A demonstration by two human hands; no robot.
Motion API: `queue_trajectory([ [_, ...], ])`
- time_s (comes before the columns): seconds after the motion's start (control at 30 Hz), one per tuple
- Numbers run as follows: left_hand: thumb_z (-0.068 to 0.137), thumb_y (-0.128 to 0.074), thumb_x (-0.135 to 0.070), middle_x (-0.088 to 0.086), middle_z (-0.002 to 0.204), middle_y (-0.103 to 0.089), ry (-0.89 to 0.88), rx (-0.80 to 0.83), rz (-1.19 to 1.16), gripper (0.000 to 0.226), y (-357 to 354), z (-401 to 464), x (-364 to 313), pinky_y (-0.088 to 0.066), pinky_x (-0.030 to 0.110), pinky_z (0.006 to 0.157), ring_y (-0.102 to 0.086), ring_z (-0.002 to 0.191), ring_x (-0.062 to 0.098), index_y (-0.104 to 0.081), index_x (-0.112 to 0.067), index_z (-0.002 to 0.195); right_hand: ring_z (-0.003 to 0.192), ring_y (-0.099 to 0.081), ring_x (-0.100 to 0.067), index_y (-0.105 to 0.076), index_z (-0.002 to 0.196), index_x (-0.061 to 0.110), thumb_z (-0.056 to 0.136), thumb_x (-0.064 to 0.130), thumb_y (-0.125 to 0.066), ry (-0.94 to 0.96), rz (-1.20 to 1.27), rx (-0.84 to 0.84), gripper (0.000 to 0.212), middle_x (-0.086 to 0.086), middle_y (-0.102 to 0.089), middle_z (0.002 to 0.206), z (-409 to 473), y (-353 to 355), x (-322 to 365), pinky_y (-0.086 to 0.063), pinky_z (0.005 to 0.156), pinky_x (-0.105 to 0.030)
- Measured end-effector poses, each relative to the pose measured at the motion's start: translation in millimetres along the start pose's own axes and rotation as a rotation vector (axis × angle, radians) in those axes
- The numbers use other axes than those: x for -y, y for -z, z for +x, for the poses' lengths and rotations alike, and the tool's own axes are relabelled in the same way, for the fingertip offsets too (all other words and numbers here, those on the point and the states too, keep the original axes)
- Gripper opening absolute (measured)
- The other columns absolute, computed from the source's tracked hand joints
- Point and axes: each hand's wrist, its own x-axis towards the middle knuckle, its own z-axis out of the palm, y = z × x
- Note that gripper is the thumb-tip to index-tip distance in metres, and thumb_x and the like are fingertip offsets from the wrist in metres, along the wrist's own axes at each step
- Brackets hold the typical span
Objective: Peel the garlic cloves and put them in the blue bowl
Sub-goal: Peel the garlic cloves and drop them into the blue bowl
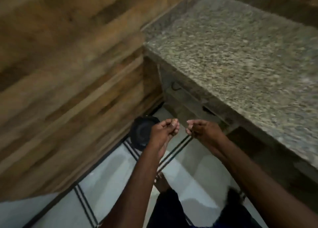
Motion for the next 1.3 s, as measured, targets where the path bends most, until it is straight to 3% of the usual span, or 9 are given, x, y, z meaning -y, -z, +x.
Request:
queue_trajectory([
  [0.13,0.098,-0.054,0.006,0.006,0.080,-0.068,0.002,-0.085,-0.006,0.016,84,17,-35,-0.054,0.015,0.065,-0.067,0.065,0.005,-0.067,-0.004,0.092,0.070,-0.069,-0.018,-0.065,0.094,0.001,0.092,-0.012,-0.058,-0.062,-0.108,0.096,0.015,-0.007,-0.070,0.077,26,-91,-21,-0.060,0.067,-0.020],
  [0.43,0.098,-0.056,0.003,0.002,0.078,-0.072,0.010,-0.253,-0.031,0.016,206,50,-56,-0.055,0.014,0.068,-0.067,0.064,0.002,-0.066,0.007,0.111,0.085,-0.070,-0.019,-0.067,0.103,0.001,0.092,-0.007,-0.061,-0.150,-0.292,0.201,0.014,-0.013,-0.069,0.104,99,-183,-73,-0.058,0.064,-0.017],
  [0.53,0.098,-0.057,0.003,0.002,0.077,-0.073,0.036,-0.282,-0.057,0.013,233,65,-47,-0.056,0.015,0.069,-0.066,0.064,0.004,-0.069,-0.002,0.097,0.084,-0.071,-0.021,-0.068,0.105,-0.001,0.090,-0.007,-0.064,-0.199,-0.333,0.158,0.016,-0.018,-0.070,0.107,126,-193,-97,-0.060,0.064,-0.021],
  [0.7,0.096,-0.061,0.003,0.002,0.074,-0.074,0.122,-0.316,-0.050,0.019,261,111,-16,-0.057,0.016,0.068,-0.066,0.069,0.010,-0.067,0.009,0.113,0.088,-0.065,-0.032,-0.069,0.090,-0.003,0.089,-0.010,-0.064,-0.210,-0.387,0.013,0.008,-0.023,-0.068,0.095,173,-195,-132,-0.061,0.068,-0.025],
  [0.9,0.098,-0.056,0.008,0.012,0.085,-0.066,0.251,-0.314,0.059,0.022,281,190,40,-0.055,0.015,0.059,-0.065,0.063,0.010,-0.061,0.015,0.118,0.078,-0.064,-0.034,-0.068,0.087,-0.011,0.084,-0.006,-0.071,-0.284,-0.506,-0.182,0.006,-0.029,-0.068,0.090,266,-170,-186,-0.058,0.086,-0.046],
  [1.0,0.098,-0.054,0.009,0.010,0.081,-0.066,0.282,-0.289,0.094,0.010,295,236,75,-0.053,0.017,0.060,-0.059,0.066,0.017,-0.064,0.007,0.099,0.084,-0.071,-0.030,-0.069,0.098,-0.003,0.086,-0.004,-0.068,-0.327,-0.541,-0.171,0.013,-0.021,-0.072,0.100,313,-154,-216,-0.061,0.072,-0.034],
  [1.13,0.098,-0.051,0.013,-0.004,0.056,-0.068,0.286,-0.301,0.182,0.031,317,313,124,-0.053,0.018,0.053,-0.065,0.055,0.012,-0.064,-0.005,0.076,0.079,-0.073,-0.033,-0.069,0.085,-0.005,0.081,-0.006,-0.074,-0.338,-0.621,-0.240,0.006,-0.020,-0.074,0.091,386,-147,-260,-0.061,0.081,-0.045],
  [1.23,0.093,-0.057,0.014,0.013,0.082,-0.073,0.315,-0.293,0.302,0.022,339,373,166,-0.058,0.033,0.066,-0.069,0.084,0.032,-0.073,-0.002,0.093,0.095,-0.068,-0.031,-0.065,0.092,0.001,0.089,0.001,-0.069,-0.363,-0.697,-0.169,0.005,-0.020,-0.069,0.113,437,-139,-296,-0.058,0.091,-0.043],
  [1.3,0.092,-0.061,0.008,0.016,0.102,-0.072,0.302,-0.327,0.515,0.028,349,399,190,-0.060,0.034,0.074,-0.069,0.095,0.034,-0.069,0.002,0.117,0.106,-0.066,-0.029,-0.066,0.115,0.004,0.084,0.020,-0.080,-0.310,-0.979,-0.175,0.038,-0.016,-0.068,0.120,467,-126,-317,-0.055,0.097,-0.038],
])
